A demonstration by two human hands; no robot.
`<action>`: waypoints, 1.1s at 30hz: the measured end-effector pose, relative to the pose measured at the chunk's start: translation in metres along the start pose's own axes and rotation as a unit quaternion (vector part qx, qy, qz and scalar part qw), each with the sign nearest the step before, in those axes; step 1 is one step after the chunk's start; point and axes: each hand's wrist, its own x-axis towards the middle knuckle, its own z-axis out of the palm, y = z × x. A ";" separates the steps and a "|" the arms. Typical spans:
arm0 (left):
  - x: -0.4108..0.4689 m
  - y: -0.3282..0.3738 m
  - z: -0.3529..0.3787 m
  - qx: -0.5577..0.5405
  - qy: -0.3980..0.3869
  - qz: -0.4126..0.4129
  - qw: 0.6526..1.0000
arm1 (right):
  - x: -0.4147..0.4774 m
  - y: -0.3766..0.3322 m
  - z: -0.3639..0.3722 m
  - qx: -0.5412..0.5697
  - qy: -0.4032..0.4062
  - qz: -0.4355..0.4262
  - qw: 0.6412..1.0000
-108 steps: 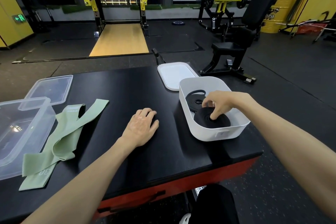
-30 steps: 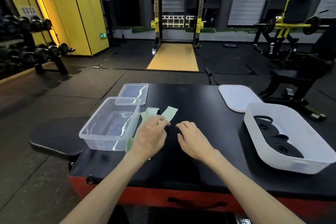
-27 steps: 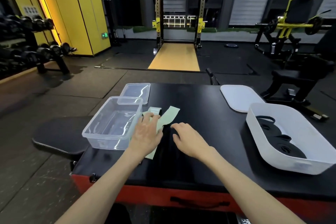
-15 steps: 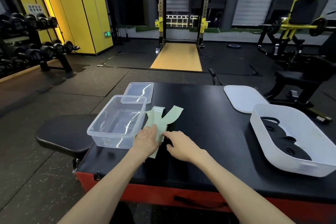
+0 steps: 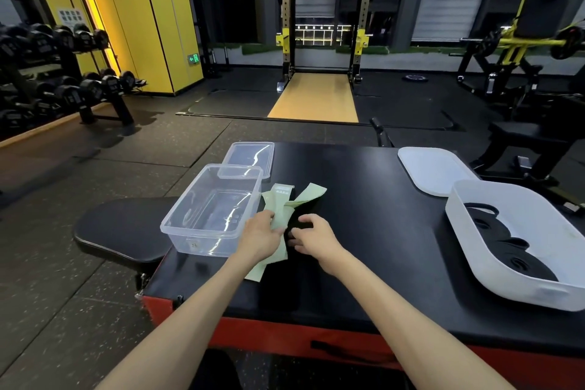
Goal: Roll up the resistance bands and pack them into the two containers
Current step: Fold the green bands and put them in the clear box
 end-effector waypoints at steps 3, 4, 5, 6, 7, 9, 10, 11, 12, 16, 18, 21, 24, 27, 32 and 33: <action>0.000 -0.001 -0.002 -0.041 -0.024 -0.001 0.999 | 0.001 -0.007 0.003 0.106 0.001 0.021 0.994; -0.001 0.000 -0.003 -0.042 -0.031 0.002 0.999 | 0.002 -0.008 0.004 0.120 0.010 0.022 0.992; -0.001 0.000 -0.004 -0.044 -0.037 0.003 0.998 | 0.004 -0.007 0.005 0.126 0.025 0.024 0.991; -0.002 0.001 -0.004 -0.046 -0.038 0.005 0.998 | 0.005 -0.006 0.005 0.132 0.040 0.030 0.990; -0.001 0.001 -0.004 -0.049 -0.037 0.005 0.998 | 0.007 -0.006 0.005 0.138 0.050 0.036 0.989; 0.000 0.000 -0.004 -0.043 -0.030 0.008 0.999 | 0.008 -0.008 0.005 0.144 0.059 0.048 0.987; -0.001 0.001 -0.004 -0.027 -0.023 0.013 0.999 | 0.008 -0.008 0.004 0.134 0.067 0.049 0.987; -0.001 0.001 -0.004 -0.003 -0.011 0.022 1.000 | 0.010 -0.009 0.002 0.112 0.081 0.044 0.989; -0.001 0.000 -0.004 0.029 0.007 0.036 0.999 | 0.010 -0.009 0.000 0.084 0.099 0.035 0.991; -0.002 -0.006 -0.001 0.228 0.062 0.106 0.966 | 0.007 -0.017 -0.013 0.024 0.146 -0.008 0.989; -0.005 -0.007 0.002 0.271 0.059 0.129 0.952 | 0.003 -0.021 -0.021 0.004 0.144 -0.037 0.989; -0.012 -0.002 0.003 0.329 0.061 0.141 0.932 | 0.001 -0.025 -0.028 0.001 0.145 -0.071 0.987; -0.015 0.002 0.003 0.367 0.061 0.131 0.919 | 0.002 -0.032 -0.033 0.032 0.143 -0.092 0.985; -0.019 0.005 0.002 0.383 0.052 0.107 0.916 | 0.002 -0.045 -0.042 0.078 0.123 -0.100 0.984; -0.015 0.004 0.006 0.405 0.039 0.084 0.910 | -0.005 -0.066 -0.053 0.120 0.098 -0.109 0.982; -0.014 0.003 0.006 0.413 0.030 0.078 0.907 | -0.005 -0.068 -0.054 0.121 0.097 -0.114 0.981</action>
